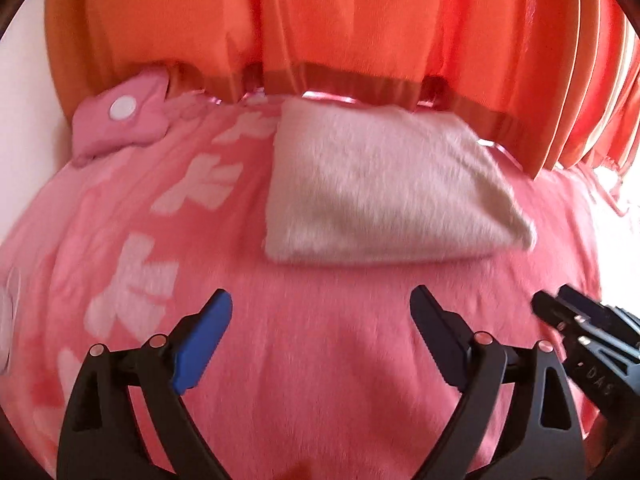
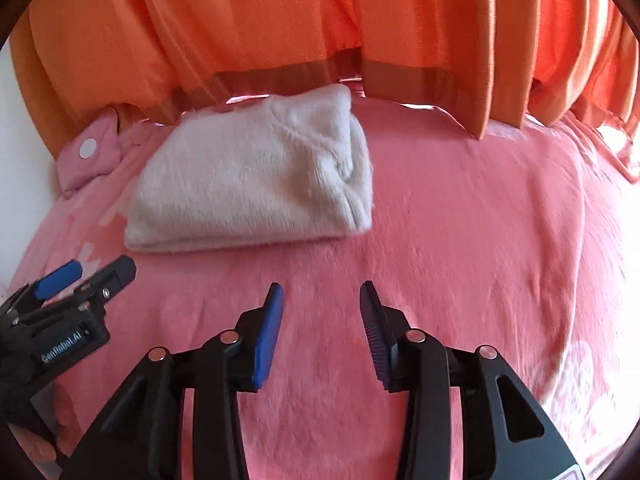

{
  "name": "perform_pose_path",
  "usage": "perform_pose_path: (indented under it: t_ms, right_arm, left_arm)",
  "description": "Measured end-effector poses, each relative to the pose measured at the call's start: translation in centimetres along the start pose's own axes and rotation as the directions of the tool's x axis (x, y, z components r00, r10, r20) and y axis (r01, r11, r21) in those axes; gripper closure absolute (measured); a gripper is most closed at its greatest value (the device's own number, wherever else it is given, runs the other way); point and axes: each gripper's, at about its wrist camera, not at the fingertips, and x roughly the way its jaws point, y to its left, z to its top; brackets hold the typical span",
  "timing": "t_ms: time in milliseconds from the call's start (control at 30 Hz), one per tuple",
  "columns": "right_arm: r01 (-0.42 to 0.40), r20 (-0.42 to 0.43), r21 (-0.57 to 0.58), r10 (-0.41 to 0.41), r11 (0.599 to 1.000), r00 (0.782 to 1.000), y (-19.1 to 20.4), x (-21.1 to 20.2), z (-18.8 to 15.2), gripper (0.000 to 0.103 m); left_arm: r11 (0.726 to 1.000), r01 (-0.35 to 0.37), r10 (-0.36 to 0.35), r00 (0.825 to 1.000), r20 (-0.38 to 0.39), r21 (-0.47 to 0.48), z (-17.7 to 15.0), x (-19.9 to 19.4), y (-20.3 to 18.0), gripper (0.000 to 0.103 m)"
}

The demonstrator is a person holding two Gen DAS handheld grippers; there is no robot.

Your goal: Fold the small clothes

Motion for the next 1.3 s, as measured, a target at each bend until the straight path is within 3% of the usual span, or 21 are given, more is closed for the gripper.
perform_pose_path:
  t_ms: [100,367,1300]
  right_arm:
    - [0.018,0.023,-0.006,-0.018,1.000,1.000,0.1,-0.3,-0.7,0.053]
    - [0.033,-0.013,-0.012,-0.033,0.999,0.999,0.5,0.8,-2.5,0.051]
    - [0.039,-0.045,-0.033,-0.040,0.999,0.998,2.2,2.4,-3.4,0.051]
  left_arm:
    - [1.000,-0.015,0.015,1.000,-0.025,-0.009,-1.4,0.3,-0.1,0.015]
    - [0.998,-0.055,0.056,0.997,-0.051,0.019,-3.5,1.3,-0.8,0.015]
    - [0.997,-0.075,0.077,0.996,-0.046,0.031,-3.9,2.2,-1.6,0.016]
